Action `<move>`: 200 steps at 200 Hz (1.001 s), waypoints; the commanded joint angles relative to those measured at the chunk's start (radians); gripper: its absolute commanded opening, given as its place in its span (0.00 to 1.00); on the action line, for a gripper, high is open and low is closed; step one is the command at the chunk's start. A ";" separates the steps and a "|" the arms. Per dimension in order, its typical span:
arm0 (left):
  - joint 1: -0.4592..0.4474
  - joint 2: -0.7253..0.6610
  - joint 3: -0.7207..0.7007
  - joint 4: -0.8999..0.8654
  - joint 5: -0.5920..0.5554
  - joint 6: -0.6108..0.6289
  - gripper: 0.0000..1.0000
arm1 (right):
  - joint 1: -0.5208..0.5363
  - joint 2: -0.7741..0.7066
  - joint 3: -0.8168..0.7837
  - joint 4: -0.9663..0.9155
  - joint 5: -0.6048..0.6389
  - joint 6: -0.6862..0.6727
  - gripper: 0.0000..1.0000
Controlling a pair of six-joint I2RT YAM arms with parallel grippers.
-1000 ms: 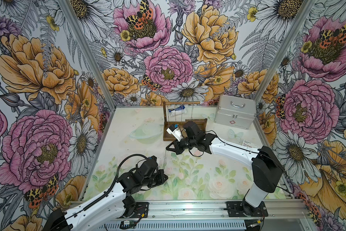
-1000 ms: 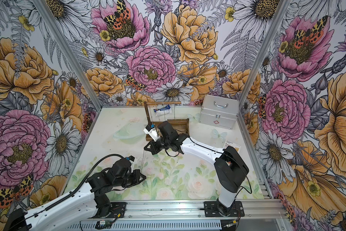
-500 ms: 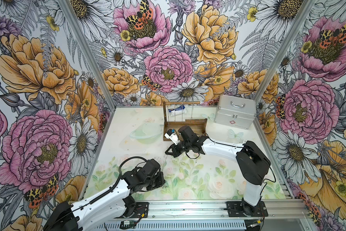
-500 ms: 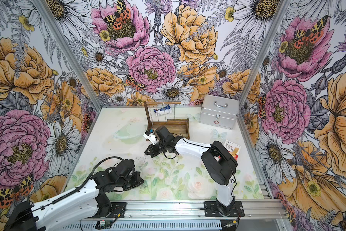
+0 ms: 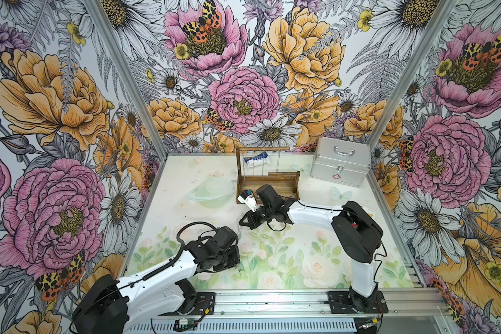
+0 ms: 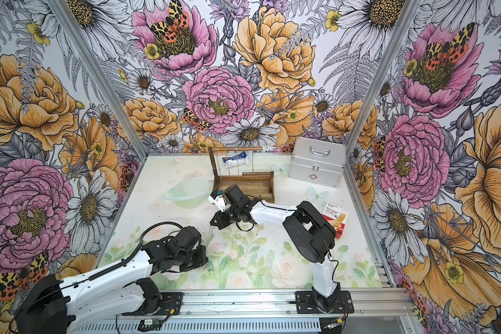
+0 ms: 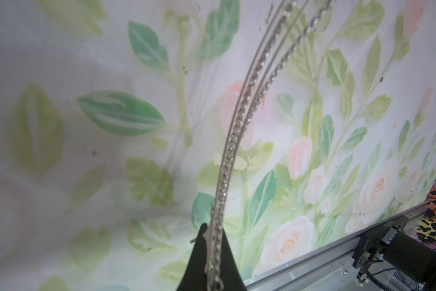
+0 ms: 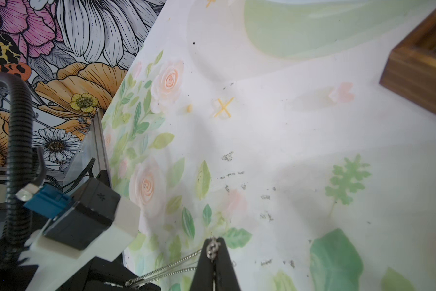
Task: Take the necklace off the jewelry display stand
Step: Place the necklace at the center of the board.
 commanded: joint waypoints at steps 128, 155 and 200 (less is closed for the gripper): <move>0.012 0.085 0.015 0.008 -0.085 0.074 0.15 | -0.029 0.088 0.003 0.137 -0.031 0.072 0.00; 0.012 0.073 0.017 0.007 -0.097 0.076 0.18 | -0.030 0.102 0.008 0.139 -0.030 0.076 0.00; 0.011 0.012 0.047 0.007 -0.111 0.105 0.39 | -0.036 0.109 0.005 0.144 -0.031 0.084 0.00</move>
